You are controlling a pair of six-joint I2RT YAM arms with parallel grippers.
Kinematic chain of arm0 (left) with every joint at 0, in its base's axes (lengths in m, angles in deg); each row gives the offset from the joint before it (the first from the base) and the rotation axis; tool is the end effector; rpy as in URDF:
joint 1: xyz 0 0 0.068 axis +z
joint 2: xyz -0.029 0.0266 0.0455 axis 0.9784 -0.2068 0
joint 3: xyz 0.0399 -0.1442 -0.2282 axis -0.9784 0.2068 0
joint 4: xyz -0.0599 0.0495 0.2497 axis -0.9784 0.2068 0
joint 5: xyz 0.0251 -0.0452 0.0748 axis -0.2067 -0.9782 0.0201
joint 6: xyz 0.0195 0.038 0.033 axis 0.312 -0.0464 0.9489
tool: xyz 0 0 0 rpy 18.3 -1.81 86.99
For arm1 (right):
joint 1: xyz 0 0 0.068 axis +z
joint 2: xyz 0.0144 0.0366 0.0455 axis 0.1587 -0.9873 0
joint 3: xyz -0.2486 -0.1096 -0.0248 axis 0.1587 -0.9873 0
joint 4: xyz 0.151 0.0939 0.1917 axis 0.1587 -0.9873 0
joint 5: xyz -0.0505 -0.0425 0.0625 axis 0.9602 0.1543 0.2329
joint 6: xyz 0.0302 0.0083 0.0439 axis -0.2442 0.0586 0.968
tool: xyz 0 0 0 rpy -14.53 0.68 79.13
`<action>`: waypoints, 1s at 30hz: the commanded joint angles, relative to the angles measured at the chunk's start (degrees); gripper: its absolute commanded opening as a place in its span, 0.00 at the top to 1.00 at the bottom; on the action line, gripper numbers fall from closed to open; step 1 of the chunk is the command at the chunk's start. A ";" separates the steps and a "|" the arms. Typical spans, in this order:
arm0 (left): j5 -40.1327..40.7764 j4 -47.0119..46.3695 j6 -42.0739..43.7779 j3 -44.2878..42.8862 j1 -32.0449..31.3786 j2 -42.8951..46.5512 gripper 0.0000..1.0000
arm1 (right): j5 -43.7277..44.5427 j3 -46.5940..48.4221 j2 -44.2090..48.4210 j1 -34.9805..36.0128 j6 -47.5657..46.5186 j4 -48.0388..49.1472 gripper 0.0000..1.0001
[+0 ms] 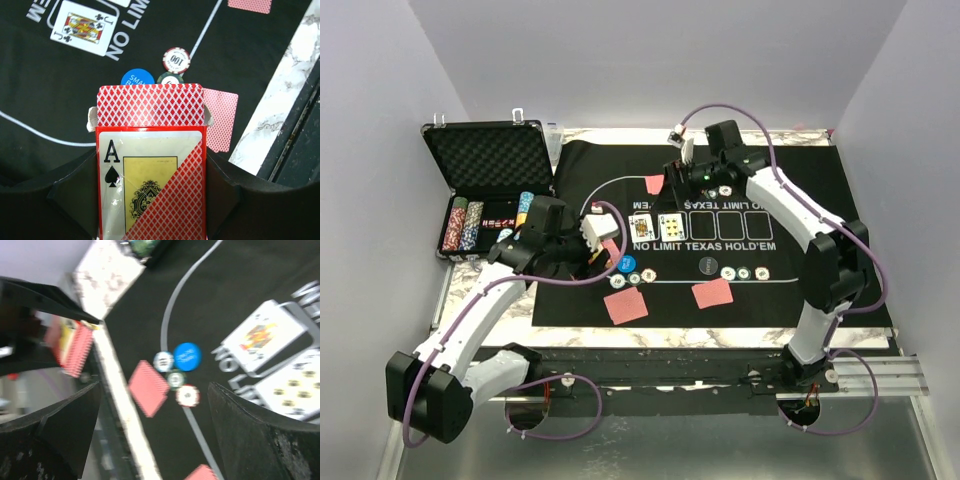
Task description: Distribute texas hold em gaming equipment
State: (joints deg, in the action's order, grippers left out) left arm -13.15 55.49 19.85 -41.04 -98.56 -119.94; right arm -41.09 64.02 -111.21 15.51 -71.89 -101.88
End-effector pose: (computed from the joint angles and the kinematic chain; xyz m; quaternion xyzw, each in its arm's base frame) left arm 0.1936 -0.0923 0.2807 0.4679 0.7651 -0.2228 0.3822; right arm 0.3646 0.1956 0.3071 -0.3355 0.7954 0.4294 0.2651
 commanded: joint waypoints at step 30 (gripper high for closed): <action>2.72 0.47 1.95 -4.46 -8.69 -0.79 1.00 | -15.94 -17.08 -1.29 11.57 25.69 15.87 0.53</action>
State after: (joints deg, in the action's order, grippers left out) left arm -10.64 56.96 21.93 -44.54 -107.04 -122.67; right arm -57.77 45.20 -111.21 27.14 -42.38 -81.01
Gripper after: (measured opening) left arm 0.667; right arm 0.499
